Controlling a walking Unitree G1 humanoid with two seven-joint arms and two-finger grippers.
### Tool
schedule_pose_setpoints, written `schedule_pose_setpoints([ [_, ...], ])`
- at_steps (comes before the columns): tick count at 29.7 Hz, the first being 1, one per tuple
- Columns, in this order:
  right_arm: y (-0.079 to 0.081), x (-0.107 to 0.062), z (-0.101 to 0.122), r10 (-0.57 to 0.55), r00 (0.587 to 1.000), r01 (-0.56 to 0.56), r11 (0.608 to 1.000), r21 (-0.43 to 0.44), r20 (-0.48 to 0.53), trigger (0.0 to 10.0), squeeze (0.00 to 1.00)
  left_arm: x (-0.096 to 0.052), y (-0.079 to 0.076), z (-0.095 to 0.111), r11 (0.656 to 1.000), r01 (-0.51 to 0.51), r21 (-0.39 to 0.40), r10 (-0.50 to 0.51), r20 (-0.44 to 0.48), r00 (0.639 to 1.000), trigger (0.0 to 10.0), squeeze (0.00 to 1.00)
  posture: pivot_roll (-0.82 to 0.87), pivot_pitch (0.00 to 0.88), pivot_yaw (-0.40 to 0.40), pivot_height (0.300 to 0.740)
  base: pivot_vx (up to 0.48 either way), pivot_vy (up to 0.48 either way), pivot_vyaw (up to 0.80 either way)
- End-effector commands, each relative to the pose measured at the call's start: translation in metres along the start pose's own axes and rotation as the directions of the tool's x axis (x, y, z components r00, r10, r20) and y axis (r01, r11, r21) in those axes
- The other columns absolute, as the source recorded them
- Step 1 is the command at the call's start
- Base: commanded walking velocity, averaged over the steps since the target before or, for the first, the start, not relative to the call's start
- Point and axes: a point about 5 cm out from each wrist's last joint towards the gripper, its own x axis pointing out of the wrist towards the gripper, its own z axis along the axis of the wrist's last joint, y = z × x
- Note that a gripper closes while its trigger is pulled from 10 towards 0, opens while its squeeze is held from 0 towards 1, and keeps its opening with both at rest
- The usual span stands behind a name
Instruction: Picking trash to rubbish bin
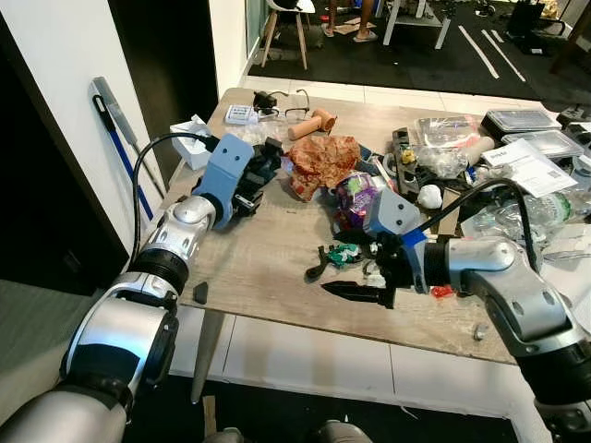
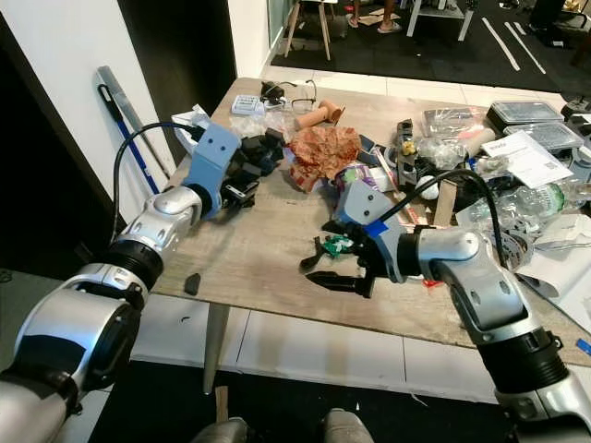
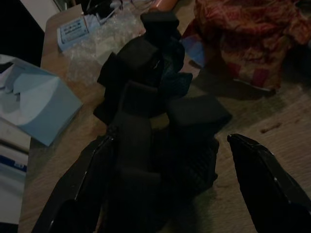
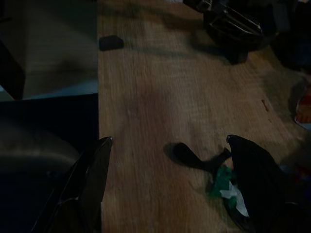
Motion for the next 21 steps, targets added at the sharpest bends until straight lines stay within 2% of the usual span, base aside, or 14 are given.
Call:
schedule_pose_setpoints([
  [1,0.002,0.0,-0.001,0.003,1.0,-0.003,1.0,-0.005,-0.016,10.0,0.0,-0.001,0.005,0.001,1.0,-0.012,0.018,0.012,-0.006,1.0,10.0,1.0,-0.16,0.0,0.012,0.74,0.0,0.0,0.0],
  [3,0.0,-0.001,-0.002,-0.014,1.0,0.014,1.0,0.0,-0.022,10.0,0.0,0.0,0.002,0.002,1.0,0.003,0.022,-0.003,0.008,1.0,10.0,1.0,-0.16,0.0,0.012,0.74,0.0,0.0,0.0],
  [4,-0.001,-0.002,-0.003,-0.023,0.999,0.023,1.0,0.001,-0.025,10.0,0.0,0.001,0.0,0.003,1.0,0.021,0.021,-0.021,0.019,1.0,10.0,0.86,-0.16,0.0,0.015,0.74,0.0,0.0,0.0],
  [5,-0.002,-0.002,-0.003,-0.029,0.999,0.029,1.0,0.002,-0.027,10.0,0.0,0.001,-0.002,0.004,0.999,0.039,0.029,-0.039,0.027,0.999,10.0,0.0,-0.16,0.0,0.015,0.74,0.0,0.0,0.0],
  [12,-0.004,-0.002,-0.003,-0.043,0.999,0.043,0.999,0.002,-0.028,10.0,0.0,0.001,-0.004,0.005,0.997,0.061,0.042,-0.062,0.032,0.998,10.0,0.0,-0.16,0.0,0.015,0.74,0.0,0.0,0.0],
  [13,-0.006,-0.002,-0.003,-0.056,0.998,0.056,0.998,0.003,-0.032,10.0,0.0,0.001,-0.004,0.005,0.997,0.067,0.049,-0.069,0.033,0.997,9.3,0.0,-0.16,0.0,0.015,0.74,0.0,0.0,0.0],
  [14,-0.008,-0.003,-0.004,-0.075,0.996,0.076,0.997,0.004,-0.04,10.0,0.0,0.001,-0.004,0.005,0.996,0.072,0.058,-0.073,0.032,0.997,8.1,0.0,-0.16,0.0,0.015,0.74,0.0,0.0,0.0],
  [17,-0.01,-0.003,-0.004,-0.089,0.995,0.089,0.996,0.005,-0.045,10.0,0.0,0.001,-0.004,0.005,0.995,0.074,0.064,-0.076,0.031,0.997,8.1,0.0,-0.16,0.0,0.015,0.74,0.0,0.0,0.0],
  [18,-0.011,-0.003,-0.005,-0.097,0.994,0.097,0.995,0.004,-0.047,10.0,0.0,0.001,-0.004,0.004,0.994,0.078,0.071,-0.08,0.03,0.996,5.0,0.0,-0.16,0.0,0.014,0.74,0.0,0.0,0.0],
  [19,-0.012,-0.003,-0.005,-0.101,0.994,0.101,0.995,0.004,-0.047,10.0,0.0,0.001,-0.005,0.004,0.994,0.081,0.078,-0.083,0.028,0.996,4.6,0.0,-0.16,0.0,0.014,0.74,0.0,0.0,0.0],
  [20,-0.013,-0.003,-0.005,-0.111,0.993,0.111,0.994,0.004,-0.049,10.0,0.0,0.0,-0.005,0.003,0.993,0.084,0.084,-0.086,0.025,0.996,0.0,0.0,-0.16,0.0,0.013,0.74,0.0,0.0,0.0],
  [21,-0.014,-0.003,-0.006,-0.124,0.991,0.124,0.992,0.006,-0.052,10.0,0.0,0.0,-0.005,0.002,0.992,0.086,0.087,-0.089,0.024,0.996,0.0,0.0,-0.16,0.0,0.013,0.74,0.0,0.0,0.0],
])
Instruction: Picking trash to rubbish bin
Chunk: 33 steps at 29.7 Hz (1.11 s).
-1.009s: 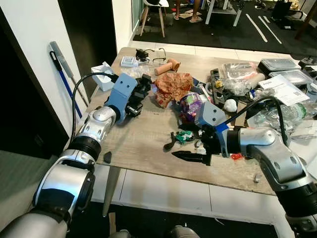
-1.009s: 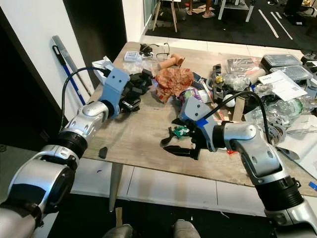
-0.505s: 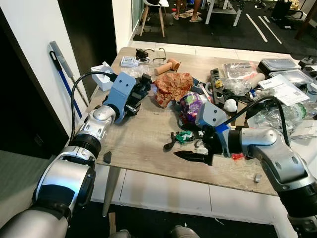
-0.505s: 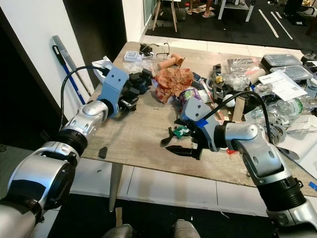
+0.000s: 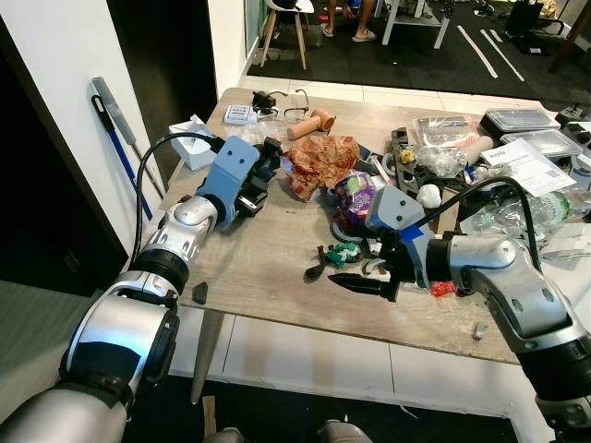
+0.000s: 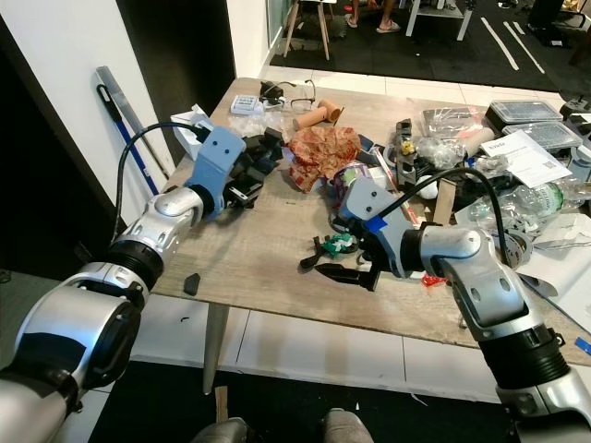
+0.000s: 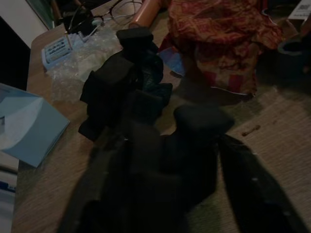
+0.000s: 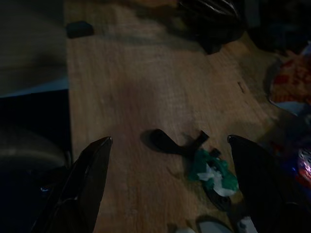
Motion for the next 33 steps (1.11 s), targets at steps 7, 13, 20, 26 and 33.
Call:
schedule_pose_setpoints([
  [7,-0.014,-0.002,-0.001,-0.106,0.994,0.107,0.994,0.01,-0.025,10.0,0.0,-0.001,0.0,-0.002,0.999,0.019,0.032,-0.019,-0.012,1.0,0.0,0.0,-0.16,0.0,0.012,0.74,0.0,0.0,0.0],
  [13,-0.02,-0.002,-0.002,-0.146,0.989,0.147,0.989,0.019,-0.032,10.0,0.0,-0.001,0.0,-0.002,0.999,0.024,0.038,-0.023,-0.014,1.0,0.0,0.0,-0.16,0.0,0.013,0.74,0.0,0.0,0.0],
  [20,-0.021,-0.001,-0.002,-0.152,0.988,0.153,0.988,0.024,-0.036,10.0,0.0,-0.002,0.003,-0.002,0.999,0.023,0.036,-0.023,-0.011,1.0,0.0,0.0,-0.15,0.0,0.013,0.74,0.0,0.0,0.0],
  [26,-0.022,-0.001,-0.003,-0.158,0.987,0.159,0.987,0.028,-0.037,10.0,0.0,-0.004,0.009,0.009,0.993,0.088,-0.077,-0.082,0.078,0.994,0.0,0.0,-0.16,0.0,0.012,0.74,0.0,0.0,0.0],
  [33,-0.021,-0.001,-0.004,-0.157,0.987,0.159,0.987,0.03,-0.038,10.0,0.0,-0.023,0.022,0.049,0.888,0.418,-0.191,-0.313,0.415,0.854,0.1,0.0,-0.15,0.0,0.01,0.74,0.0,0.0,0.0],
])
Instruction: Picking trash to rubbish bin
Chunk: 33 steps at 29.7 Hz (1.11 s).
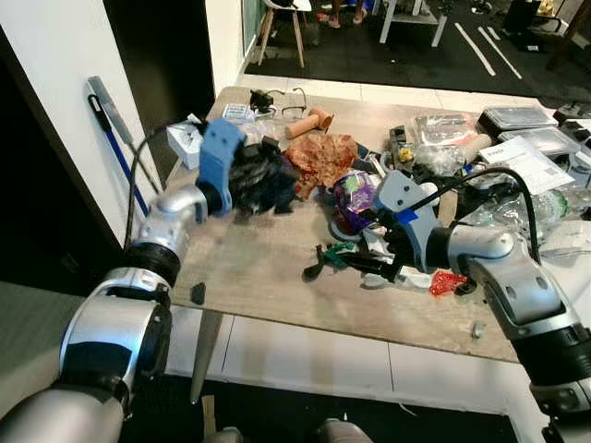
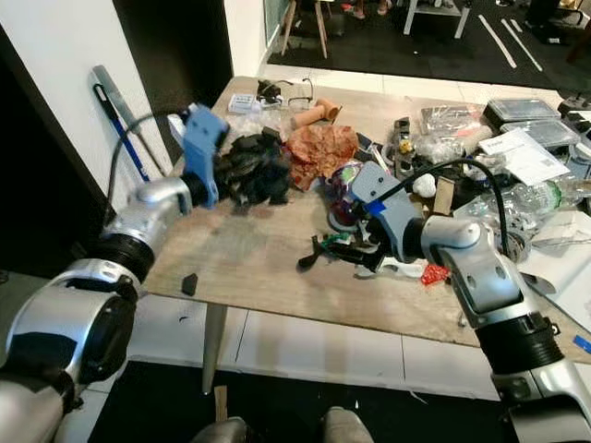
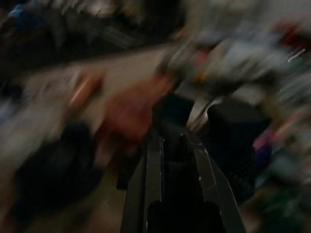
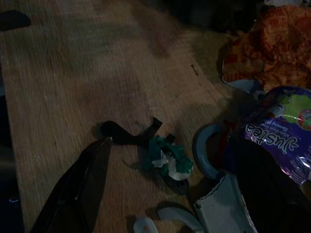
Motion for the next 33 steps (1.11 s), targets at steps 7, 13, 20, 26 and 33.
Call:
schedule_pose_setpoints([
  [7,-0.003,-0.001,-0.001,-0.008,1.0,0.008,1.0,0.014,-0.006,10.0,0.0,-0.013,-0.006,0.018,0.982,0.18,-0.053,-0.17,0.153,0.974,0.0,0.0,-0.15,0.0,0.009,0.74,0.0,0.0,0.0],
  [13,-0.005,-0.003,0.003,-0.017,0.999,0.016,1.0,0.025,0.045,10.0,0.0,-0.017,-0.007,0.015,0.975,0.195,-0.103,-0.173,0.192,0.966,0.0,0.0,-0.15,0.0,0.012,0.74,0.0,0.0,0.0],
  [20,-0.002,-0.009,0.01,0.039,0.979,-0.059,0.993,0.098,0.199,10.0,0.0,-0.025,0.005,0.008,0.955,0.082,-0.286,0.0,0.276,0.961,0.0,0.0,-0.16,0.0,0.015,0.74,0.0,0.0,0.0],
  [26,0.007,-0.017,0.027,0.11,0.93,-0.159,0.981,0.114,0.35,10.0,0.0,-0.024,0.005,0.008,0.943,0.076,-0.323,0.022,0.291,0.957,0.0,0.0,-0.16,0.0,0.018,0.74,0.0,0.0,0.0],
  [33,0.003,-0.016,0.031,0.07,0.922,-0.122,0.986,0.113,0.38,10.0,0.0,-0.02,0.0,0.011,0.936,0.107,-0.334,0.002,0.312,0.95,0.0,0.0,-0.16,0.0,0.018,0.74,0.0,0.0,0.0],
])
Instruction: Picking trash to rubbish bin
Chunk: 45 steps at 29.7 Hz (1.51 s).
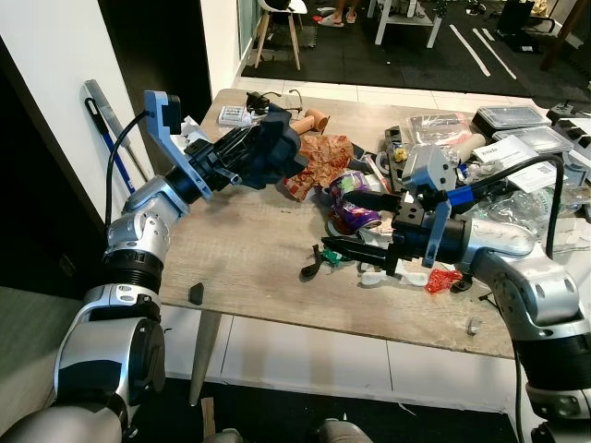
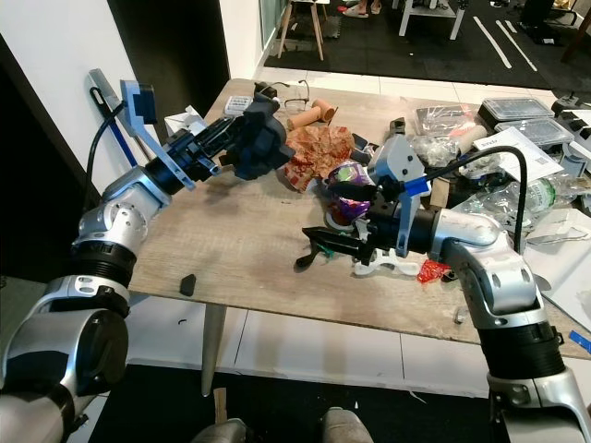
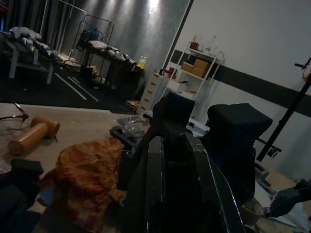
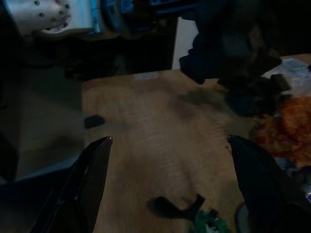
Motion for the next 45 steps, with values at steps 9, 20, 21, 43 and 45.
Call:
schedule_pose_setpoints([
  [9,-0.012,0.009,0.023,-0.13,0.979,0.133,0.991,-0.008,0.157,10.0,0.0,0.012,-0.025,-0.004,0.99,0.14,-0.009,-0.14,-0.01,0.99,0.0,0.0,-0.15,0.0,0.019,0.74,0.0,0.0,0.0],
  [20,-0.021,0.012,0.028,-0.233,0.955,0.245,0.969,-0.042,0.186,10.0,0.0,0.022,-0.053,-0.013,0.97,0.237,-0.052,-0.238,-0.015,0.971,0.0,0.0,-0.16,0.0,0.021,0.74,0.0,0.0,0.0],
  [21,-0.021,0.013,0.026,-0.242,0.954,0.255,0.965,-0.056,0.176,10.0,0.0,0.023,-0.056,-0.013,0.968,0.244,-0.055,-0.245,-0.011,0.969,0.0,0.0,-0.15,0.0,0.021,0.74,0.0,0.0,0.0],
  [43,-0.025,0.016,0.024,-0.272,0.945,0.289,0.954,-0.073,0.183,0.0,0.0,0.03,-0.085,-0.012,0.938,0.326,-0.114,-0.326,0.022,0.945,0.0,0.0,-0.15,0.0,0.021,0.74,0.0,0.0,0.0],
  [45,-0.024,0.016,0.025,-0.269,0.943,0.287,0.955,-0.07,0.194,0.0,0.0,0.03,-0.086,-0.013,0.938,0.326,-0.115,-0.326,0.019,0.945,0.0,0.0,-0.15,0.0,0.021,0.74,0.0,0.0,0.0],
])
